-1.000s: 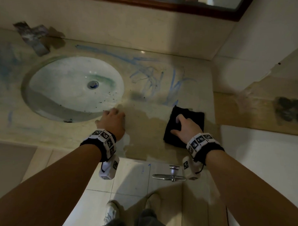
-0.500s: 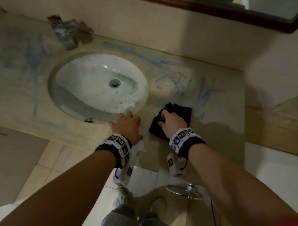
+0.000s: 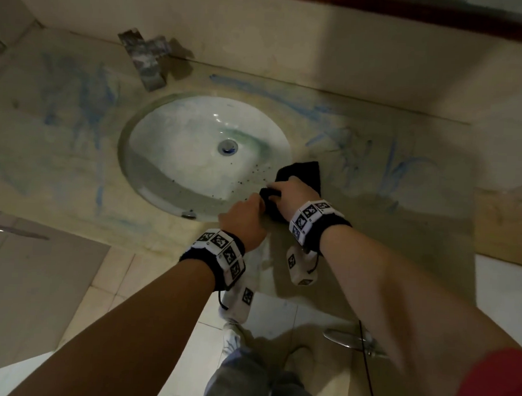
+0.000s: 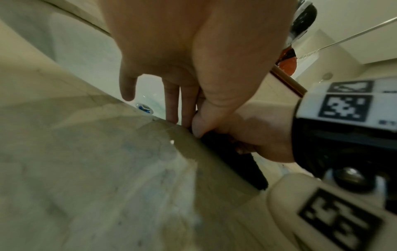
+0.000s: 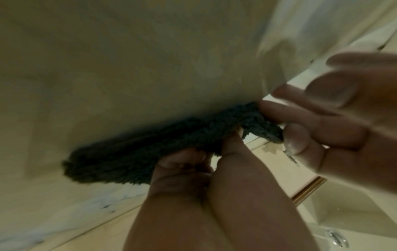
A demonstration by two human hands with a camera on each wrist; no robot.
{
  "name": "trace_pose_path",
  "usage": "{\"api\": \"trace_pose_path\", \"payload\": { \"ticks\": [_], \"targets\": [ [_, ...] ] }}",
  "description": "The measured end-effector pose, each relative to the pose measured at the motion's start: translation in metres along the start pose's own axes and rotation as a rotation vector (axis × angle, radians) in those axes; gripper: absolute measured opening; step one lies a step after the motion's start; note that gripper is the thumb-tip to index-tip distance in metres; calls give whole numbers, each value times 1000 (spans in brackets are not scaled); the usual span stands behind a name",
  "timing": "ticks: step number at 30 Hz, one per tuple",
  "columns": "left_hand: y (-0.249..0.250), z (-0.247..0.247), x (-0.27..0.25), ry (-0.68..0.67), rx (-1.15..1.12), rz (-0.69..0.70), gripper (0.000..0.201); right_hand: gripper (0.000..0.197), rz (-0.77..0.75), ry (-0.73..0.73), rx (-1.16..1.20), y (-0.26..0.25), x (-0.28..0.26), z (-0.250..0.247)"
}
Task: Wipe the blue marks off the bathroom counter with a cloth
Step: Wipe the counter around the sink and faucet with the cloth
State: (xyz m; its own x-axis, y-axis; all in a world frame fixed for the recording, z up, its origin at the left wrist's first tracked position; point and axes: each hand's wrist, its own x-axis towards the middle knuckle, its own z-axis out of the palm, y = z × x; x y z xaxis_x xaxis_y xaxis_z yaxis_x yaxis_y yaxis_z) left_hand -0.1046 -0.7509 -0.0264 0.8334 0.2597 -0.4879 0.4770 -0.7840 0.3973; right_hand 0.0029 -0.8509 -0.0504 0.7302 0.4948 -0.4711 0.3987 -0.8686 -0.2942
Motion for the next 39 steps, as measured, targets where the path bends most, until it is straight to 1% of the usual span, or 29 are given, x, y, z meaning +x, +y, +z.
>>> {"api": "trace_pose_path", "payload": {
  "ticks": [5, 8, 11, 13, 15, 18, 22, 24, 27, 31, 35, 39],
  "targets": [
    [15, 5, -7, 53, 44, -50, 21, 54, -32, 39, 92, 25, -46, 12],
    [26, 14, -12, 54, 143, -43, 30, 58, -22, 64, 157, 47, -79, 19],
    [36, 27, -15, 89, 261, -20, 34, 58, 40, 70, 194, 78, -109, 25],
    [43, 36, -17, 109, 297, -8, 37, 58, 89, 77, 220, 103, -127, 28],
    [52, 43, -16, 107, 335, 3, 41, 54, 150, 95, 231, 129, -146, 29],
    [65, 50, -15, 84, 381, -30, 45, 45, 244, 144, 249, 163, -170, 31],
    [73, 51, -11, 88, 362, -82, 47, 40, 379, 238, 298, 200, -193, 34],
    [72, 49, -7, 78, 346, -79, 47, 39, 460, 294, 304, 215, -199, 36],
    [70, 44, -2, 43, 329, -57, 52, 48, 570, 329, 311, 228, -199, 36],
    [70, 42, -3, 27, 353, -44, 63, 53, 655, 360, 266, 236, -190, 34],
    [67, 43, -1, 32, 373, -38, 63, 58, 705, 328, 195, 242, -176, 27],
    [65, 44, 2, 40, 365, -36, 62, 61, 702, 266, 173, 246, -156, 13]
  ]
}}
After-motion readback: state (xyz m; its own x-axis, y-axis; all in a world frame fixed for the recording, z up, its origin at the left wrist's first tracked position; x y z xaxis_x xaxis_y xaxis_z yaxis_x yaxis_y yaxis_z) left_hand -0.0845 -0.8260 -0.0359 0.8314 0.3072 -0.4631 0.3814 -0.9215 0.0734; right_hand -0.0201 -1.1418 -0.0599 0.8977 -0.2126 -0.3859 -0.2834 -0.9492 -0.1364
